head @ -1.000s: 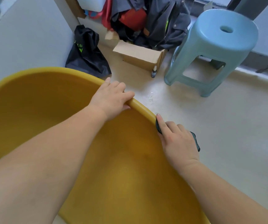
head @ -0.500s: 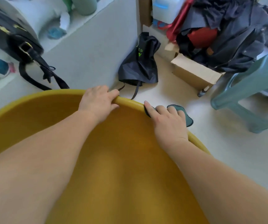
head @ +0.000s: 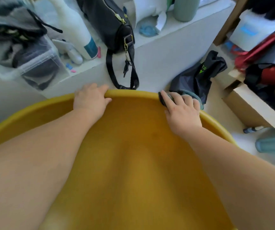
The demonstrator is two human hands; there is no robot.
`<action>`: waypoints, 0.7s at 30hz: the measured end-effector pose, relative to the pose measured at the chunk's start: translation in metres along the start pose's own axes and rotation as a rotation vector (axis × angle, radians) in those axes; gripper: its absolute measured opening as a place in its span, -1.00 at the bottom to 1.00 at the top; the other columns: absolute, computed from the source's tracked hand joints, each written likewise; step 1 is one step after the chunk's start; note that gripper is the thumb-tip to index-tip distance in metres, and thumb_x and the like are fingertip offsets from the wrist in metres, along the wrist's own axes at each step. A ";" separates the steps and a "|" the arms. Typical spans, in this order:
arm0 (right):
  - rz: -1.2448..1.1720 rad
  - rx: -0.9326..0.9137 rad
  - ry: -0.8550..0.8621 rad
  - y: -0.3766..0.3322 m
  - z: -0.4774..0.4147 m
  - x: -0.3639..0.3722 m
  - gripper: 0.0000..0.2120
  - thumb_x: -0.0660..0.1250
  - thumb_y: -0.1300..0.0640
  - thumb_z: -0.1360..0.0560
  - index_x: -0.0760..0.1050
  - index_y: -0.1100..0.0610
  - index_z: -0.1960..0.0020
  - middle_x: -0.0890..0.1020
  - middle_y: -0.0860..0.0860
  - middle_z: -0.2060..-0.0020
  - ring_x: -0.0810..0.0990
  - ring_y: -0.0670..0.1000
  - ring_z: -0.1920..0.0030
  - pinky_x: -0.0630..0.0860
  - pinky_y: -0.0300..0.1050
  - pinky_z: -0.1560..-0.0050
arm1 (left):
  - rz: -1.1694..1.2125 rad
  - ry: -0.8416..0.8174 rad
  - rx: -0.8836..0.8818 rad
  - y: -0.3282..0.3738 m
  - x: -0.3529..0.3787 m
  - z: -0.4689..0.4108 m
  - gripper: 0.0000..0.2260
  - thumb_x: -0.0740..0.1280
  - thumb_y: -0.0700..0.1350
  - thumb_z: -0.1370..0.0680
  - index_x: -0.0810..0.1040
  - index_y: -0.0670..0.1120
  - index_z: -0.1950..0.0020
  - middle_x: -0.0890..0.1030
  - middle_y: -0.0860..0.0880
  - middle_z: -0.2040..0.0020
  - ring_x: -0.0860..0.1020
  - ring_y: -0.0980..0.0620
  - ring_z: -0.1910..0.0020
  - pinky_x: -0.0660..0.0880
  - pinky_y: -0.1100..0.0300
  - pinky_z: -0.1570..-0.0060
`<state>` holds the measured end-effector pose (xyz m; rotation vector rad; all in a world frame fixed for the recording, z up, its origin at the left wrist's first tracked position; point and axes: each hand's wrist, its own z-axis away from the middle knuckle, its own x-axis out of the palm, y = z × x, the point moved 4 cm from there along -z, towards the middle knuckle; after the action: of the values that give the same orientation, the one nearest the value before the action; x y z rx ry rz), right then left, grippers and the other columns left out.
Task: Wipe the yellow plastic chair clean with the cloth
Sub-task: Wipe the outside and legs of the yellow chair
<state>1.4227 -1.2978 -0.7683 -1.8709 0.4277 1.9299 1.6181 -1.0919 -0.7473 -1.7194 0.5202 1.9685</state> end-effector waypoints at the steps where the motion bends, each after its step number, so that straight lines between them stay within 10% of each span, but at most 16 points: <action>1: 0.016 0.006 -0.010 -0.013 0.001 0.002 -0.40 0.10 -0.09 -0.68 -0.08 -0.17 -0.64 0.28 0.02 -0.54 0.21 0.19 -0.48 0.05 0.17 -0.49 | 0.011 0.011 -0.025 -0.010 0.004 0.003 -0.68 0.20 0.15 -0.62 0.43 0.04 -0.30 0.52 -0.12 -0.08 0.47 -0.19 -0.12 0.44 -0.16 -0.17; 9: -0.053 0.066 0.032 -0.044 -0.006 0.015 -0.36 0.13 -0.15 -0.65 -0.08 -0.14 -0.64 0.19 0.06 -0.48 0.08 0.23 -0.52 -0.24 0.24 -0.53 | 0.069 -0.007 -0.174 -0.012 0.024 0.005 -0.53 0.07 0.29 -0.61 0.30 0.05 -0.40 0.42 -0.13 -0.31 0.32 -0.20 -0.38 0.01 -0.35 -0.47; 21: -0.023 -0.152 0.067 -0.036 -0.017 0.029 -0.18 0.40 0.02 -0.48 0.08 -0.03 -0.63 0.29 0.14 -0.46 0.21 0.24 -0.45 -0.12 0.23 -0.50 | 0.051 -0.005 -0.276 -0.012 0.025 0.000 -0.49 0.05 0.36 -0.56 0.32 0.08 -0.37 0.41 -0.07 -0.29 0.29 -0.14 -0.39 0.01 -0.42 -0.44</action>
<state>1.4555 -1.2727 -0.7952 -2.0310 0.2856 1.9369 1.6223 -1.0791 -0.7721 -1.8794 0.3030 2.1634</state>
